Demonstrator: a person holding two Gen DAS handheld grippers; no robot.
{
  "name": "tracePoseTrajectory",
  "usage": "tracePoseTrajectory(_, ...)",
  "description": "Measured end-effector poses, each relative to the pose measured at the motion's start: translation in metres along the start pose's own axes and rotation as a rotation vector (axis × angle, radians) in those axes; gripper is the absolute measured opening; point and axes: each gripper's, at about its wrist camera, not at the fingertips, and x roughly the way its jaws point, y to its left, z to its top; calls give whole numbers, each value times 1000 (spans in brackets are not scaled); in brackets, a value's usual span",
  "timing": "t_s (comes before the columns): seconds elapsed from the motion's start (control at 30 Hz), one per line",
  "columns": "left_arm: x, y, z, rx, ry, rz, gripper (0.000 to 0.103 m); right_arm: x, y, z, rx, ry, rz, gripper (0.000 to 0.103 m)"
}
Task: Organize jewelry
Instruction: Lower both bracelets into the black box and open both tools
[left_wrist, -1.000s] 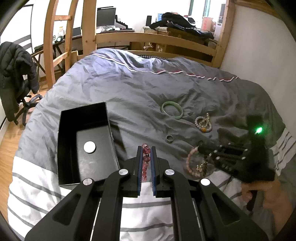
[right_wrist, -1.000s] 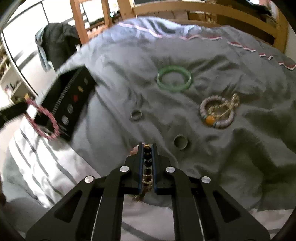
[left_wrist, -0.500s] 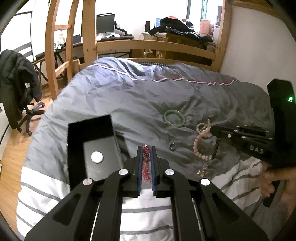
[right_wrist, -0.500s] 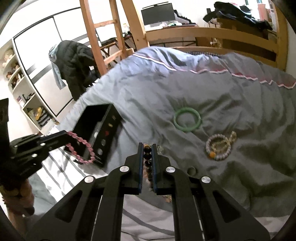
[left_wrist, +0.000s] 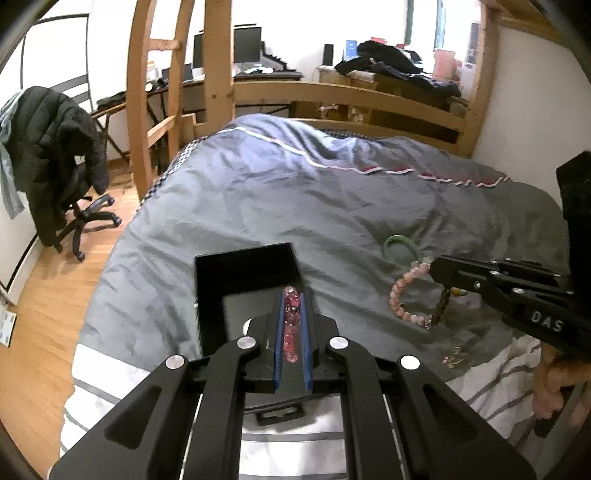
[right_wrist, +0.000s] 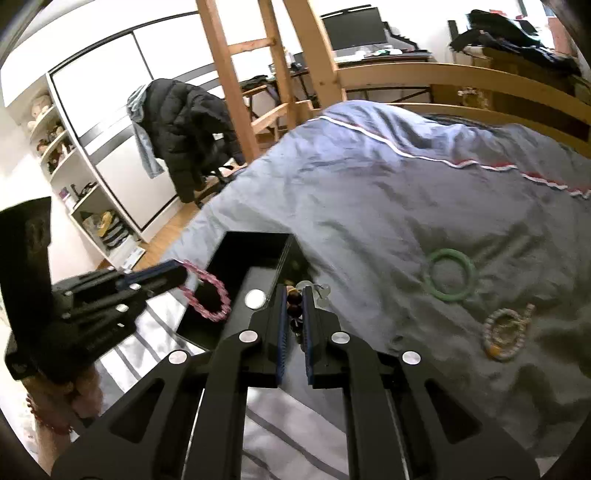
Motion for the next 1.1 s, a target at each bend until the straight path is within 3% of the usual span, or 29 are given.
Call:
tracePoseTrajectory(0.3,38,48,-10,-117,109,43,8,63,38,3,5,66,88,9)
tracePoseTrajectory(0.67,44,58,-14,-158,127,61,8,90,45,-8,30,125,138,10)
tracePoseTrajectory(0.73,41,60,-14,-167,114,61,13,87,44,-8,37,120,147,10)
tracePoseTrajectory(0.8,38,61,-14,-174,96,74,30,82,42,-6,36,111,139,10)
tracePoseTrajectory(0.93,30,63,-14,-187,66,80,48,66,32,-3,33,89,87,11)
tracePoseTrajectory(1.0,25,61,-14,-192,43,77,69,57,25,-3,36,79,54,20)
tracePoseTrajectory(1.03,22,59,-14,-192,27,73,72,52,21,-3,35,71,32,39)
tracePoseTrajectory(1.07,19,56,-14,-189,15,65,76,44,15,-4,35,56,2,65)
tracePoseTrajectory(1.1,16,53,-14,-182,4,57,81,39,11,-5,36,42,-13,73)
